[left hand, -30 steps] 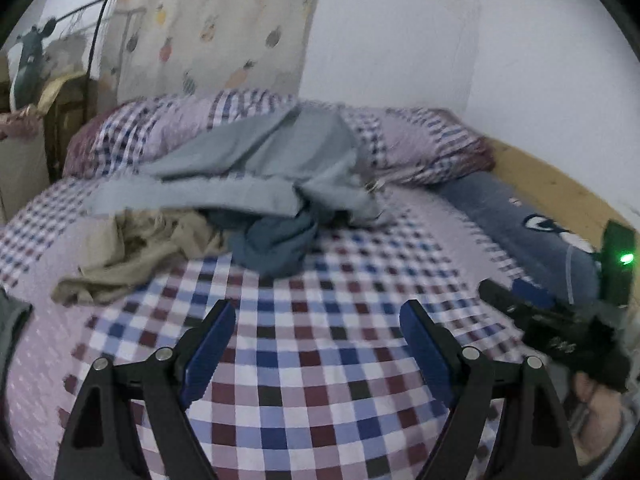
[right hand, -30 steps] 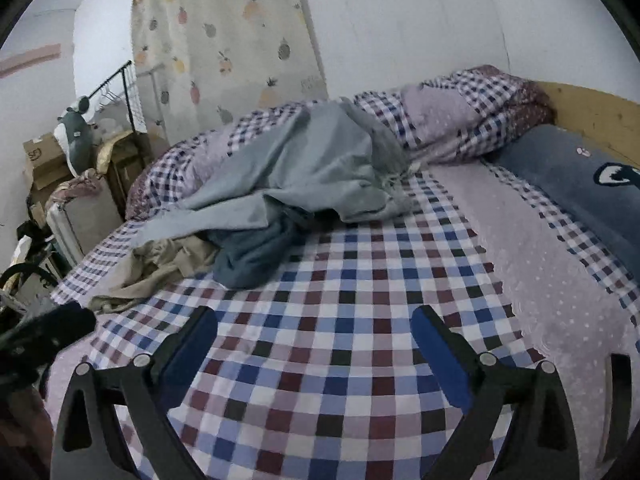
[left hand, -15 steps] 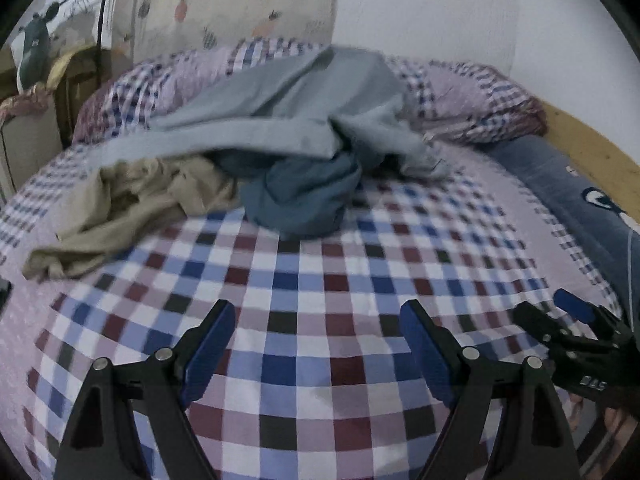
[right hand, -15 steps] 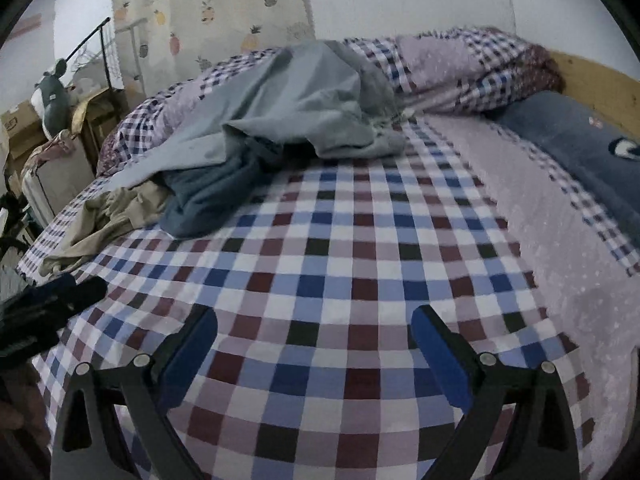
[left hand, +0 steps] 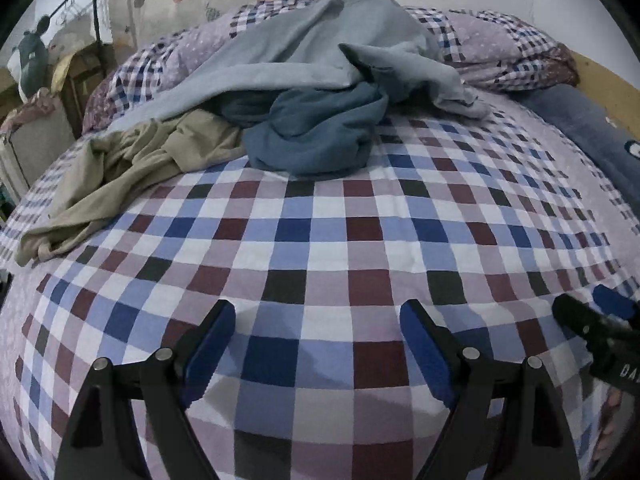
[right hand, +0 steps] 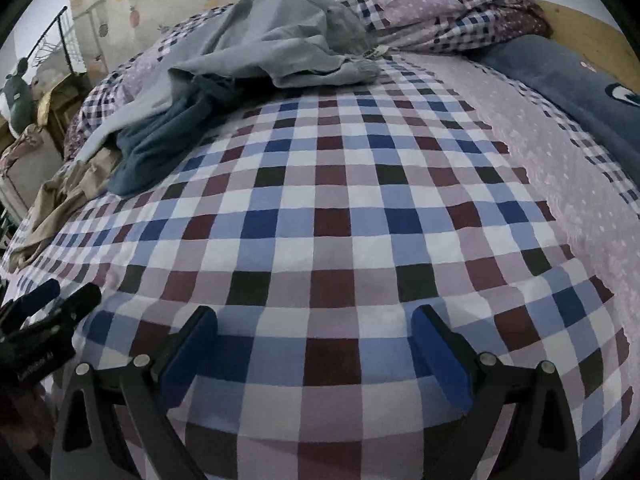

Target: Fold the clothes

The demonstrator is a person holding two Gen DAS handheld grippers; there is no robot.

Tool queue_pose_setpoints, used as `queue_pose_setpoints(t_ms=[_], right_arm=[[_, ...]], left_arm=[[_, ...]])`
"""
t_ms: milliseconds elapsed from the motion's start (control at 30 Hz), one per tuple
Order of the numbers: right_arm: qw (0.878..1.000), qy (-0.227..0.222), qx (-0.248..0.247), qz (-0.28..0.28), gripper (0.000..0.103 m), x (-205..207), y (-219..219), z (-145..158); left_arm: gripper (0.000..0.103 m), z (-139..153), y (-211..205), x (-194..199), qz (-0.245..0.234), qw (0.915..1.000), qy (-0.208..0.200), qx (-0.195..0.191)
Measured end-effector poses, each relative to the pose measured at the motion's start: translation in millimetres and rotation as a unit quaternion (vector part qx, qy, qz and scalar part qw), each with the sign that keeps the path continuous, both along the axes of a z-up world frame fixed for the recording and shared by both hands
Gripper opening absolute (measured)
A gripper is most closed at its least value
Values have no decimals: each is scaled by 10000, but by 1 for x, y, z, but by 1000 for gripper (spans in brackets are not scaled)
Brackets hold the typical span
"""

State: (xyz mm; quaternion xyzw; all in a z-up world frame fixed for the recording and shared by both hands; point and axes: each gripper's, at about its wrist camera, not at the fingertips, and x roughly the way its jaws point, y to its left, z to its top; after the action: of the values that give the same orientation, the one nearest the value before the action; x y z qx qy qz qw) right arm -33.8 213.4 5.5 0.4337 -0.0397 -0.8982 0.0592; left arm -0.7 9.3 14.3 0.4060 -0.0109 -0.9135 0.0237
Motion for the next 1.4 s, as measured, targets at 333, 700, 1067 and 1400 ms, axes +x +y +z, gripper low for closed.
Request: queue_pose_setpoints(t_ms=[333, 700, 1067, 1400], right_arm=[[9981, -79, 616, -60, 103, -7, -18, -7], [9995, -135, 279, -50, 103, -7, -8, -8], [9995, -137, 274, -77, 103, -8, -10, -8], [9995, -136, 275, -75, 103, -9, -9, -9]], left_arm=[[94, -7, -6, -1, -121, 9996, 57, 266], [102, -9, -7, -5, -260, 9983, -52, 522], [103, -10, -6, -4, -248, 9985, -54, 480], [103, -10, -7, -4, -267, 9985, -39, 483]])
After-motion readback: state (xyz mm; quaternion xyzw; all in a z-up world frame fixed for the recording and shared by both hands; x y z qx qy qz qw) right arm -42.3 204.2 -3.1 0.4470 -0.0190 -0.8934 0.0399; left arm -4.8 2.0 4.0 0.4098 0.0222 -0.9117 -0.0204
